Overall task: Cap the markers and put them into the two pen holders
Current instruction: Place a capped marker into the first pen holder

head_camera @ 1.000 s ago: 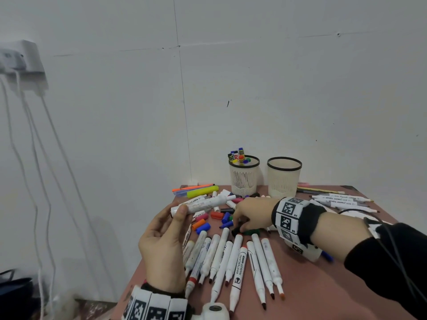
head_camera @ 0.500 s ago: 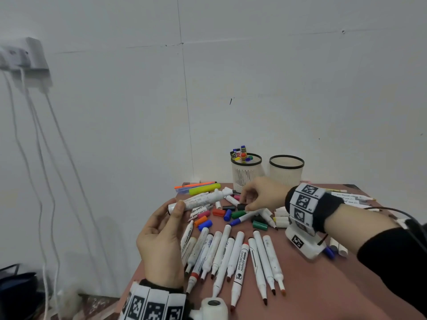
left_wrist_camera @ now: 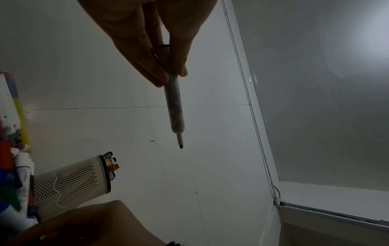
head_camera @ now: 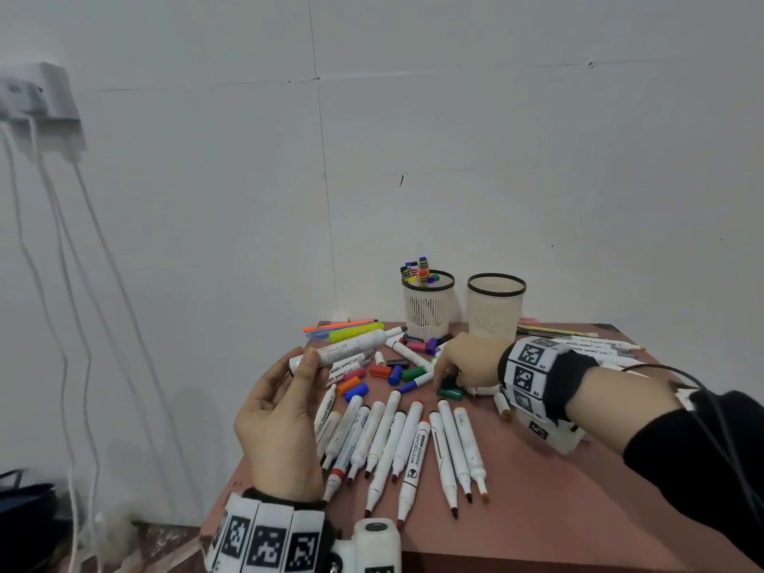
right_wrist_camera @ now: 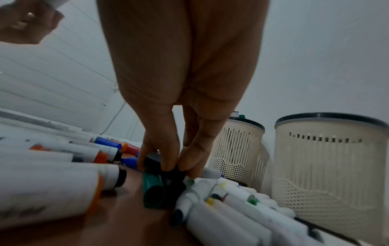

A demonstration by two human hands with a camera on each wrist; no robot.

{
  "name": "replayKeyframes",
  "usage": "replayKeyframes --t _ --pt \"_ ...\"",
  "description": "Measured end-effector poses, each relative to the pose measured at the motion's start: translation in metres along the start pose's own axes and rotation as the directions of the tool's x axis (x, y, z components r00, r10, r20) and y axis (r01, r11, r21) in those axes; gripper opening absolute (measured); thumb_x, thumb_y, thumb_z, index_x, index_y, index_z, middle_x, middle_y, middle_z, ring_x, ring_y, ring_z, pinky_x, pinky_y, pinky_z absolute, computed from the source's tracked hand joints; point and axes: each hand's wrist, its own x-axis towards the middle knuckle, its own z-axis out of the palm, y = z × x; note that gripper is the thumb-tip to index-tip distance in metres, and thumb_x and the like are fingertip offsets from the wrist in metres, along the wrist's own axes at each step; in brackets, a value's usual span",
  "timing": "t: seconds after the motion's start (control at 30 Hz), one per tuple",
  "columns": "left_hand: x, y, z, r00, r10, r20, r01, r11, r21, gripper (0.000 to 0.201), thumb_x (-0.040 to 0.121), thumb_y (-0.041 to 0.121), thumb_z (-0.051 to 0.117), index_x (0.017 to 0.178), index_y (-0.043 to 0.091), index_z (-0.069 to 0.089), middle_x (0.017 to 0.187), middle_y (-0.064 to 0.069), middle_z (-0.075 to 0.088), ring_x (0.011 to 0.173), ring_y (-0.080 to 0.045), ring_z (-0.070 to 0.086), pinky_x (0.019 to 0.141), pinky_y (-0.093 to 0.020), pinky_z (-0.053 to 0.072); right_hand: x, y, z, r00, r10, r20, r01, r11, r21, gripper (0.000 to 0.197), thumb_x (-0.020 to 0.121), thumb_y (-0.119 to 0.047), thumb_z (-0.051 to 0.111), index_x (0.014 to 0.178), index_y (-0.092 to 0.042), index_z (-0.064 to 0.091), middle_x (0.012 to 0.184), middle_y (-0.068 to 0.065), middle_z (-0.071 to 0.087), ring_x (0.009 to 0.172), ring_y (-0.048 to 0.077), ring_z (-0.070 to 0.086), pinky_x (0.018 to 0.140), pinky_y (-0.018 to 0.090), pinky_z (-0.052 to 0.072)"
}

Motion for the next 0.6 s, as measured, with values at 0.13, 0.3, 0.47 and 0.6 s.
replayKeyframes --t 0.13,0.3,0.47,0.6 --pt "0.004 0.001 -0.003 1.000 -0.004 -0.025 0.004 1.000 -0.001 0.012 0.079 0.007 0.068 0.091 0.008 0.067 0.072 0.000 0.072 0.067 -0.011 0.069 0.059 -0.014 0.052 0.017 0.000 -0.002 1.000 -0.005 -0.006 0.005 1.000 -0.019 0.047 0.088 0.006 0.051 0.123 -0.023 0.063 0.120 0.007 0.061 0.104 0.018 0.058 0.083 0.025 0.048" --pt "0.010 0.001 -0.010 1.000 -0.016 -0.017 0.016 1.000 -0.005 0.024 0.072 0.013 0.069 0.095 0.006 0.065 0.073 0.000 0.073 0.073 -0.012 0.071 0.063 -0.014 0.053 0.036 0.021 -0.018 0.985 0.121 -0.126 -0.120 0.993 0.020 0.051 0.089 0.008 0.046 0.130 -0.020 0.056 0.122 0.008 0.061 0.109 0.021 0.058 0.080 0.022 0.044" --pt "0.014 -0.004 -0.013 0.999 -0.038 -0.027 0.037 0.999 -0.015 0.029 0.069 0.014 0.068 0.096 0.005 0.065 0.074 -0.001 0.072 0.068 -0.010 0.069 0.061 -0.014 0.053 0.059 0.050 -0.022 0.947 0.271 -0.172 -0.271 0.962 0.023 0.041 0.092 -0.003 0.053 0.131 -0.015 0.055 0.130 0.008 0.059 0.118 0.021 0.055 0.096 0.026 0.042" --pt "0.015 -0.007 -0.015 0.998 -0.064 -0.026 0.063 0.998 -0.024 0.014 0.077 0.010 0.065 0.091 0.007 0.065 0.070 0.001 0.072 0.063 -0.009 0.069 0.056 -0.013 0.052 0.068 0.056 -0.018 0.965 0.255 -0.056 -0.257 0.966 -0.037 0.042 0.096 -0.004 0.048 0.136 -0.015 0.051 0.139 0.005 0.051 0.126 0.021 0.048 0.100 0.024 0.036"
